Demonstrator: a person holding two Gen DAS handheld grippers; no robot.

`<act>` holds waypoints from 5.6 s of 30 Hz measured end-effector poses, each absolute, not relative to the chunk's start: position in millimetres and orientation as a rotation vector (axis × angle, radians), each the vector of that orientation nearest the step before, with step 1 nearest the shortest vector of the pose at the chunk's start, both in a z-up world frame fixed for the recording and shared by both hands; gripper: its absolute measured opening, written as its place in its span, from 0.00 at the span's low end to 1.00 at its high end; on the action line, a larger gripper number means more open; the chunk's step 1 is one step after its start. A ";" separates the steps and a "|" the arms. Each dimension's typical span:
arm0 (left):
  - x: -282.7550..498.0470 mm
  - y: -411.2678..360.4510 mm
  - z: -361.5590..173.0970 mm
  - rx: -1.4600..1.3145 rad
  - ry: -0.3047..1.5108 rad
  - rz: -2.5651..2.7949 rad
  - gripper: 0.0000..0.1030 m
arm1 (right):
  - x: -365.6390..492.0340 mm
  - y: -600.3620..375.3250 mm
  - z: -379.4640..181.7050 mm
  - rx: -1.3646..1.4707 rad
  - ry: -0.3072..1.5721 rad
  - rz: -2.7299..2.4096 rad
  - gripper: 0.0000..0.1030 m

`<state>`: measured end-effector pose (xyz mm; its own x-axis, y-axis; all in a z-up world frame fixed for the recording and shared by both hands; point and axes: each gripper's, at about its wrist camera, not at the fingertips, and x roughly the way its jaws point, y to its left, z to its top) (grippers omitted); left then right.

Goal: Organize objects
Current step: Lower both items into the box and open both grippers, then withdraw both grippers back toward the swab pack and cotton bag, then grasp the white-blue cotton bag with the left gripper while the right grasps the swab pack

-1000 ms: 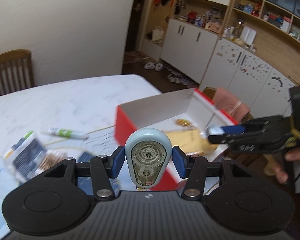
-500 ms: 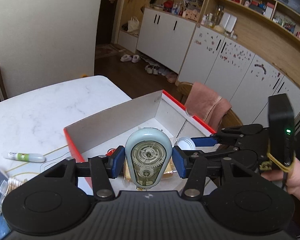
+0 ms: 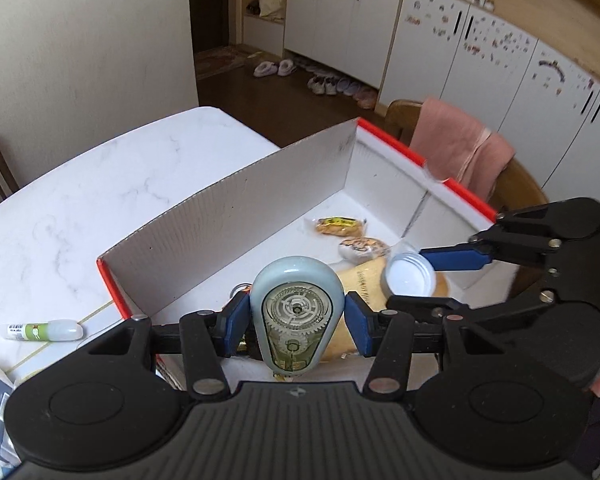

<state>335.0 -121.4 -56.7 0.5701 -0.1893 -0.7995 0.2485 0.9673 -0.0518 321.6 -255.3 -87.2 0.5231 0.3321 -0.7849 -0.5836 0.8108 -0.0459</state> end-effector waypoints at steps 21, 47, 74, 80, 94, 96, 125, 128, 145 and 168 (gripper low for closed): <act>384.1 -141.2 -108.1 0.157 1.086 -0.265 0.50 | 337.9 -249.9 -104.7 -0.388 0.882 0.563 0.37; 351.1 -110.6 -78.2 0.021 0.998 -0.260 0.63 | 325.1 -272.0 -82.3 -0.307 0.856 0.560 0.57; 245.4 -30.7 -13.8 -0.115 0.822 -0.288 0.72 | 263.0 -230.1 -32.5 -0.118 0.819 0.563 0.66; 222.7 -2.1 -16.8 -0.138 0.822 -0.267 0.72 | 246.2 -206.0 -32.9 -0.104 0.821 0.567 0.74; 179.7 92.7 -36.8 -0.184 0.843 -0.129 0.81 | 212.4 -133.5 -37.3 -0.126 0.831 0.624 0.91; 176.3 107.6 -40.4 -0.199 0.849 -0.111 0.81 | 209.6 -123.6 -38.4 -0.124 0.834 0.629 0.92; 206.8 225.9 -88.3 -0.187 0.858 -0.034 0.99 | 255.1 7.2 -71.4 -0.073 0.996 0.556 0.92; 217.4 230.2 -95.0 -0.156 0.857 -0.020 0.99 | 264.9 16.7 -75.6 -0.067 1.014 0.545 0.92; 254.5 225.8 -126.4 -0.019 0.870 -0.074 0.99 | 319.1 55.9 -116.1 -0.008 1.140 0.424 0.92; 263.3 229.9 -155.8 -0.013 0.869 -0.121 0.98 | 328.6 85.9 -154.7 -0.058 1.205 0.383 0.76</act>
